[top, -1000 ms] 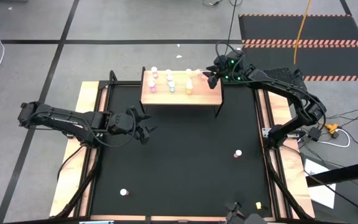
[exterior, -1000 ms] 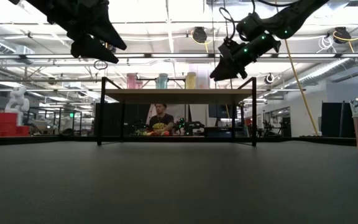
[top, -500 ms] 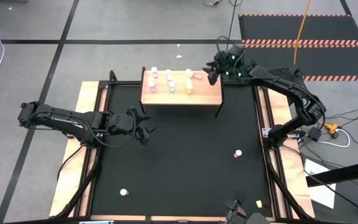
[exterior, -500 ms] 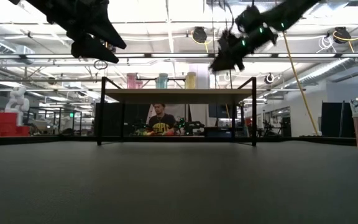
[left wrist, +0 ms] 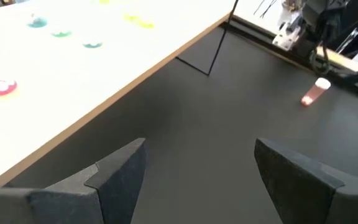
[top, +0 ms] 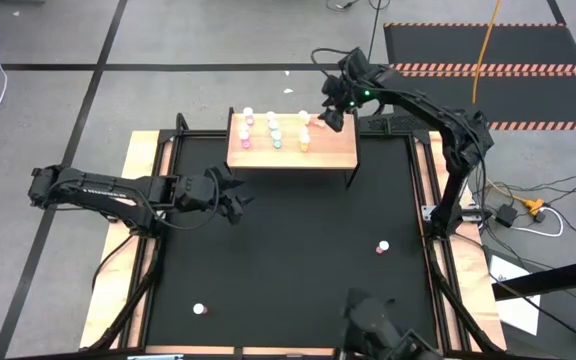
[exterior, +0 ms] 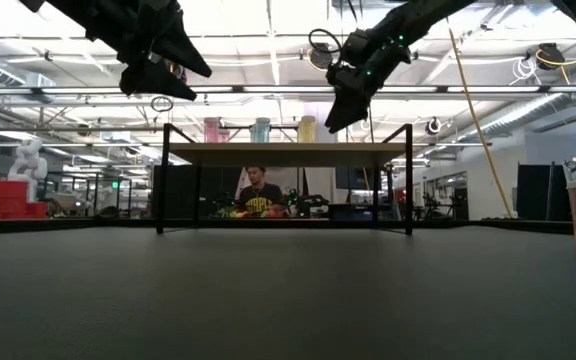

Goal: Pick and place medicine bottles onto shelf by color
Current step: Put the top left pink pill bottle on the shelf

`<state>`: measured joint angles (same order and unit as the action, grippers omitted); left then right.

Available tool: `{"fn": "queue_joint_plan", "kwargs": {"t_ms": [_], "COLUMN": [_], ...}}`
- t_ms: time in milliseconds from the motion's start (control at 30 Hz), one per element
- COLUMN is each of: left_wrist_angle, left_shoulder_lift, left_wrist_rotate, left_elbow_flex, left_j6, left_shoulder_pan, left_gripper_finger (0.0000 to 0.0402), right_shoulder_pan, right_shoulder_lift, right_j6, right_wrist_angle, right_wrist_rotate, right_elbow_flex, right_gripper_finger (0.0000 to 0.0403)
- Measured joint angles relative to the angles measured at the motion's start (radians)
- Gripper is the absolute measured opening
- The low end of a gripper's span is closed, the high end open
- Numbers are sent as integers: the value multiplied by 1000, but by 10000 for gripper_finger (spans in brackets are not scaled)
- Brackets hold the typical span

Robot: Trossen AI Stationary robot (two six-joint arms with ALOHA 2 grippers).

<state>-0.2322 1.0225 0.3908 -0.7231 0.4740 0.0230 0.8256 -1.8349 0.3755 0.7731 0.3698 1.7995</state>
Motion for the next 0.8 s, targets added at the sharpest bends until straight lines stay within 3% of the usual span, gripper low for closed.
{"fn": "queue_joint_plan", "kwargs": {"t_ms": [467, 800], "left_wrist_angle": [2, 2], "left_shoulder_lift": [0, 0], "left_wrist_rotate": [4, 3], "left_elbow_flex": [0, 0], "left_j6": [-21, -26], "left_shoulder_pan": [-29, -42], "left_gripper_finger": [298, 298], "right_shoulder_pan": [-1, -1], "right_shoulder_lift": [-12, -10], "right_j6": [60, 79], "right_wrist_angle": [-99, -151], "right_wrist_rotate": [2, 0], "right_elbow_flex": [-125, -193], "right_gripper_finger": [234, 171]}}
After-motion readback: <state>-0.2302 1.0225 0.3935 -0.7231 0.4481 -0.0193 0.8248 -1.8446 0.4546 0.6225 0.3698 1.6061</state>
